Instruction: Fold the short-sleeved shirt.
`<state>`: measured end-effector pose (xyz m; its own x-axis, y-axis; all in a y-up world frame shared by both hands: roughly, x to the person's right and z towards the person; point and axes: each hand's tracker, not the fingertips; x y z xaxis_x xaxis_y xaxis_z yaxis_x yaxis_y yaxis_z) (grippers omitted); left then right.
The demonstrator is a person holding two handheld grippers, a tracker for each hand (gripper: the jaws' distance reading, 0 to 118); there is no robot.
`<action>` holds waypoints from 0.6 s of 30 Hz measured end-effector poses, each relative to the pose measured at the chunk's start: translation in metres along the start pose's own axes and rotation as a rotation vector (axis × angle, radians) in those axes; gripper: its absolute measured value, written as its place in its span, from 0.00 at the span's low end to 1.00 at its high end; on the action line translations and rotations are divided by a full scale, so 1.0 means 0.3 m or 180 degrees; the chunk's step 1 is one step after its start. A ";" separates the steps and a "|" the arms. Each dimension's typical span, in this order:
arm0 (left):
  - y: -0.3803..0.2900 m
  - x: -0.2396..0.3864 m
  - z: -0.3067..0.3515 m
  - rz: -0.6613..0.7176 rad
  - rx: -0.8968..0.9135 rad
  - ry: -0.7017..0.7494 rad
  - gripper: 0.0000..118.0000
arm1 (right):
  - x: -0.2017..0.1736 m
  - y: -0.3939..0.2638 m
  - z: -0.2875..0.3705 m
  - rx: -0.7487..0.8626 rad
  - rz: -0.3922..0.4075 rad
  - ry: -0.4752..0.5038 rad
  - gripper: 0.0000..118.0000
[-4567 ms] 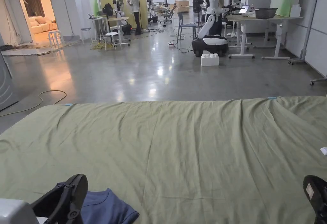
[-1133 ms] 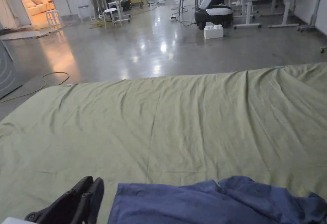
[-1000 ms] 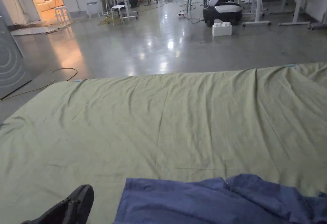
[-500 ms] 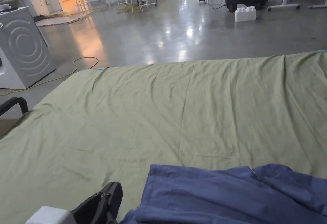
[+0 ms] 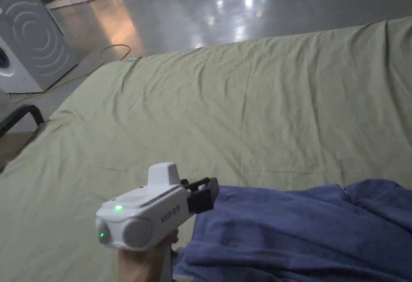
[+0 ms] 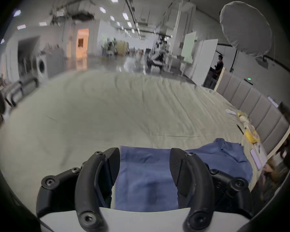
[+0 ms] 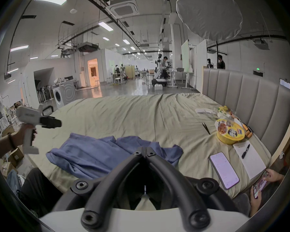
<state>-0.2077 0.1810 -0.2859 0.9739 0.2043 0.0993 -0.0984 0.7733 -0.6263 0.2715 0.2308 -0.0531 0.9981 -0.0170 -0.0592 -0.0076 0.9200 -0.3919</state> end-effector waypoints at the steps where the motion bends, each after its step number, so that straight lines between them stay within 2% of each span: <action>1: 0.016 -0.023 -0.087 0.0136 -0.0233 -0.0120 0.53 | 0.011 -0.012 -0.009 -0.0112 -0.0017 -0.0022 0.00; 5: 0.031 -0.063 -0.311 0.0006 -0.0807 0.0370 0.54 | 0.065 -0.076 -0.001 -0.0301 0.0023 -0.0170 0.00; 9: -0.014 -0.065 -0.396 0.0012 -0.1077 0.0262 0.54 | 0.107 -0.125 0.006 -0.0462 -0.0085 -0.0268 0.00; 10: -0.016 -0.055 -0.395 -0.0101 -0.1037 0.0365 0.52 | 0.107 -0.113 0.002 -0.0509 -0.0110 -0.0290 0.00; 11: -0.015 -0.044 -0.383 -0.0168 -0.0985 0.0385 0.46 | 0.109 -0.111 -0.001 -0.0543 -0.0131 -0.0309 0.00; 12: -0.012 -0.031 -0.380 -0.0187 -0.0944 0.0453 0.36 | 0.113 -0.114 -0.004 -0.0556 -0.0153 -0.0322 0.00; 13: -0.011 -0.022 -0.379 -0.0192 -0.0977 0.0487 0.18 | 0.118 -0.118 -0.008 -0.0561 -0.0186 -0.0322 0.00; 14: -0.011 -0.013 -0.377 -0.0191 -0.0976 0.0468 0.06 | 0.123 -0.120 -0.015 -0.0566 -0.0234 -0.0305 0.00; 16: -0.023 0.011 -0.394 -0.0193 -0.1085 0.0465 0.05 | 0.136 -0.115 -0.046 -0.0575 -0.0326 -0.0226 0.00; 18: -0.049 0.041 -0.422 -0.0530 -0.1137 0.0610 0.05 | 0.151 -0.083 -0.089 -0.0586 -0.0242 -0.0184 0.00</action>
<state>-0.1682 0.0962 -0.3734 0.9942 -0.0468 0.0973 0.1074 0.5233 -0.8454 0.3152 0.1966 -0.0705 0.9980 -0.0563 0.0278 0.0622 0.8298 -0.5546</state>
